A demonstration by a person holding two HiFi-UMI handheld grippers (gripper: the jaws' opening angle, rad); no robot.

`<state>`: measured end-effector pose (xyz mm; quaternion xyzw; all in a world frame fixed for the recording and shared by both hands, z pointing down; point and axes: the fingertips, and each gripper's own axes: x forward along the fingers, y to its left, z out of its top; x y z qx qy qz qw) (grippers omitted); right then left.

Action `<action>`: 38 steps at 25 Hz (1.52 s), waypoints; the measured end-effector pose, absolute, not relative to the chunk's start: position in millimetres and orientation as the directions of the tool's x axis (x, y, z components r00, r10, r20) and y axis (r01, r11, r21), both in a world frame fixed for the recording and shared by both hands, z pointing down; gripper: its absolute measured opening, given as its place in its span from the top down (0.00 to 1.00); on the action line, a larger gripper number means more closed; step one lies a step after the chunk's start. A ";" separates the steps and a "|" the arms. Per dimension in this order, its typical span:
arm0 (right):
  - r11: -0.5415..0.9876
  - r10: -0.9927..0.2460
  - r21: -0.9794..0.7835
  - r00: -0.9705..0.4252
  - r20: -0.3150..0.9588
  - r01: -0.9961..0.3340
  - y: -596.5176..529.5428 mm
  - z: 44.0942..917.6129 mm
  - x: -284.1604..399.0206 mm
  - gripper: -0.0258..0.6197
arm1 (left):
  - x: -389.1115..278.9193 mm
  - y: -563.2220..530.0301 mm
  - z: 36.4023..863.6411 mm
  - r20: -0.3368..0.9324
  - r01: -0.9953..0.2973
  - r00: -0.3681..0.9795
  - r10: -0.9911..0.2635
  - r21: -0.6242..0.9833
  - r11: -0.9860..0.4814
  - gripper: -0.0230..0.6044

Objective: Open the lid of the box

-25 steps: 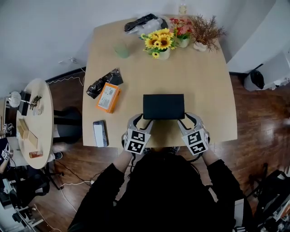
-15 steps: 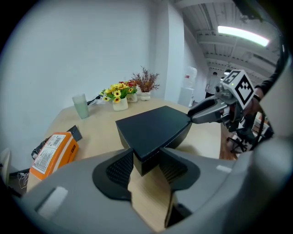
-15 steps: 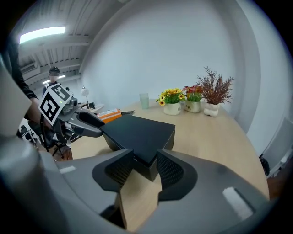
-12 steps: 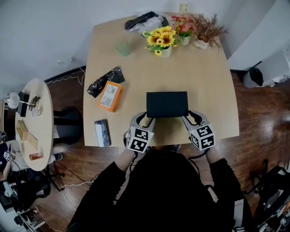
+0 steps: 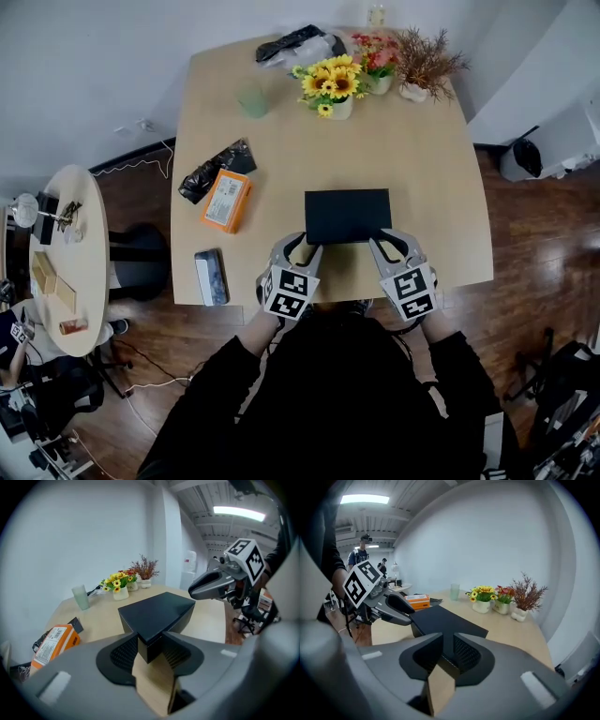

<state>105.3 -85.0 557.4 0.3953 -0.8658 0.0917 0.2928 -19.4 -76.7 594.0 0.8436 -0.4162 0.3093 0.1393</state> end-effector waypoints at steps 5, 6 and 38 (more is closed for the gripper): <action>0.625 -0.633 0.087 -0.439 0.637 -0.775 -90.0 581.0 134.7 0.68 | -24.9 -75.6 599.4 0.644 -0.789 0.461 -0.610 -0.018 -0.615 0.76; 0.625 -0.621 0.074 -0.438 0.650 -0.777 -89.7 587.1 137.6 0.65 | -25.4 -75.5 599.6 0.644 -0.790 0.461 -0.611 -0.016 -0.613 0.76; 0.702 -0.712 0.529 -0.471 0.520 -0.477 -135.5 511.9 120.6 0.74 | -32.7 -124.7 523.6 0.465 -0.803 0.455 -0.759 -0.155 -0.576 0.80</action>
